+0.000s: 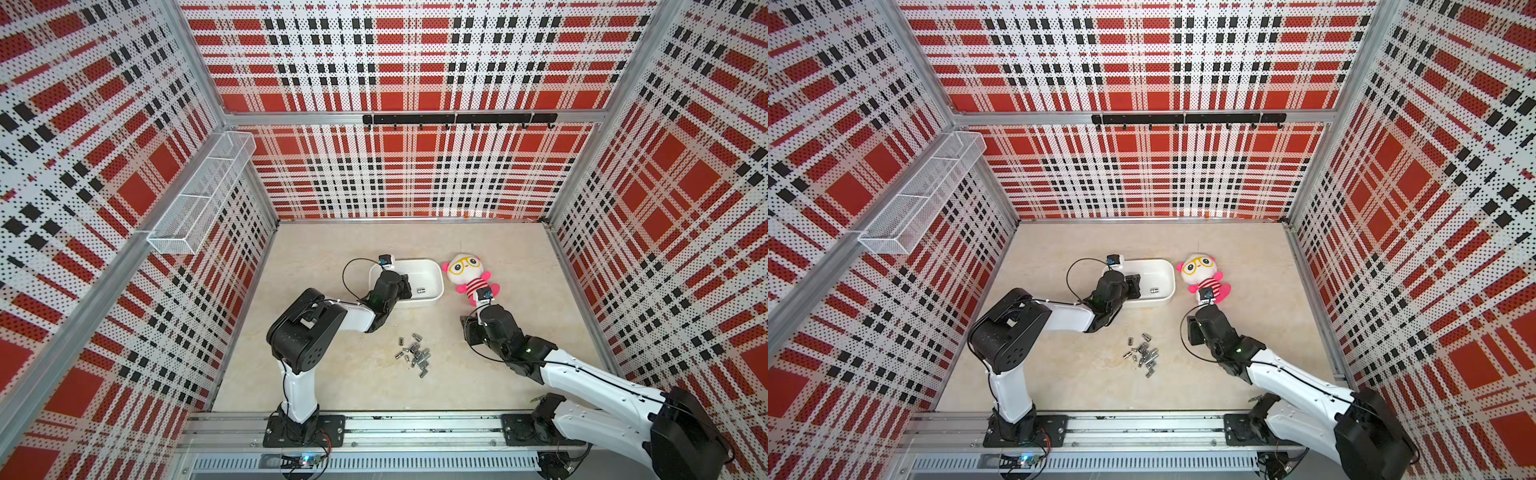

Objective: Put the socket on the desktop into the storage box
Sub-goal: Place the socket head in the storage box.

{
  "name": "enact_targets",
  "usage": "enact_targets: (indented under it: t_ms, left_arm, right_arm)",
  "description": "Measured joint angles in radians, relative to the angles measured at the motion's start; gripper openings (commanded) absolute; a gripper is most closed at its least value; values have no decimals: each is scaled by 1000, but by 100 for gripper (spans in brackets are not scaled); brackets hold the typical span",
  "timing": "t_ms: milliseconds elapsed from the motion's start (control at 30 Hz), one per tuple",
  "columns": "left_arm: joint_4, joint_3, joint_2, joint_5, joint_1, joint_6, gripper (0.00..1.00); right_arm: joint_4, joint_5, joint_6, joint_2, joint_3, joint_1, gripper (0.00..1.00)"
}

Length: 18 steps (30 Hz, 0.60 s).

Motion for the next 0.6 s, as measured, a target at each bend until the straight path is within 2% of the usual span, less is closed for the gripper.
enact_targets:
  t_ms: [133, 333, 467, 600]
  left_arm:
    - [-15, 0, 2, 6, 0, 7, 41]
    - [-49, -4, -38, 6, -6, 14, 49]
    - [-76, -17, -147, -10, -42, 32, 54]
    - [-124, -19, -307, -98, -133, 66, 56]
  right_arm:
    - [1, -19, -3, 13, 8, 0, 58]
    - [2, -42, -11, 29, 10, 8, 59]
    - [3, -45, -21, 37, 10, 29, 59]
    - [7, -47, -37, 53, 18, 72, 58]
